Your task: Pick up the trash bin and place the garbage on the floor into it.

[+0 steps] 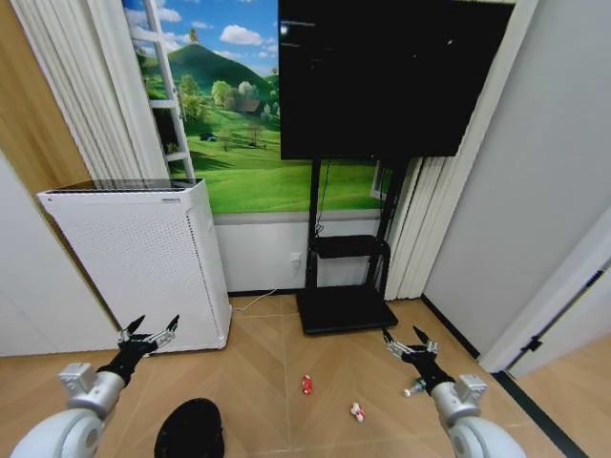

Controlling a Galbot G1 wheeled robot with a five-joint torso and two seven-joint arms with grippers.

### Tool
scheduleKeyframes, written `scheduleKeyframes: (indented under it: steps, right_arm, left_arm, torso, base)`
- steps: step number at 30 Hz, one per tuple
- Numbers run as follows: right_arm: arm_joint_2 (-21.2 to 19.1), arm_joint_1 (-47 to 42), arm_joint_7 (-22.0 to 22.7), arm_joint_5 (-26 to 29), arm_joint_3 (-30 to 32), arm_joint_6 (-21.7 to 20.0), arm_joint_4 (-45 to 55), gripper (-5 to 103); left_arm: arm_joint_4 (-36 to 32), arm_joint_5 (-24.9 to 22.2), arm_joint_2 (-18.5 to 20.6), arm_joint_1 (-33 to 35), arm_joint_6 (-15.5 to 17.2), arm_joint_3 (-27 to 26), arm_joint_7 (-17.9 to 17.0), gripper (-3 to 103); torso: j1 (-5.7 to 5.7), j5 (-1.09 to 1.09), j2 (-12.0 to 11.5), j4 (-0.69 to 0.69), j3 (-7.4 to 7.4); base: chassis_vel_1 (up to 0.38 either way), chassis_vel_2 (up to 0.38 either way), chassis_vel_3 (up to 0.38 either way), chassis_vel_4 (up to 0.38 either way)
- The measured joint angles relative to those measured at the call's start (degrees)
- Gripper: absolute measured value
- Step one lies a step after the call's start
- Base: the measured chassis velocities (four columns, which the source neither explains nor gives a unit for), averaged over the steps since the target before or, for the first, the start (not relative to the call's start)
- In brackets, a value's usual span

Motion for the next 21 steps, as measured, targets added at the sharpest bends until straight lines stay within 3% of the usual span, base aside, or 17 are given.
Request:
scheduleKeyframes:
  steps: [4,21]
  right_arm:
    - [0.0,0.0,0.0,-0.1,-0.3,0.0,-0.2,100]
    - [0.0,0.2,-0.5,0.1,-0.5,0.9,-1.9,100]
  left_arm:
    - [0.0,0.3,-0.1,0.0,-0.1,0.0,0.0,100]
    - [0.2,1.4,-0.9,0.1,-0.7,0.2,0.1,100]
  torso:
    - [-0.47,-0.02,-1.2,-0.05,-0.68]
    - [-2.02,-0.01,-5.0,-0.03,-2.88]
  base:
    - [0.026,-0.019,-0.010,0.016]
    - [0.000,0.000,0.000,0.000]
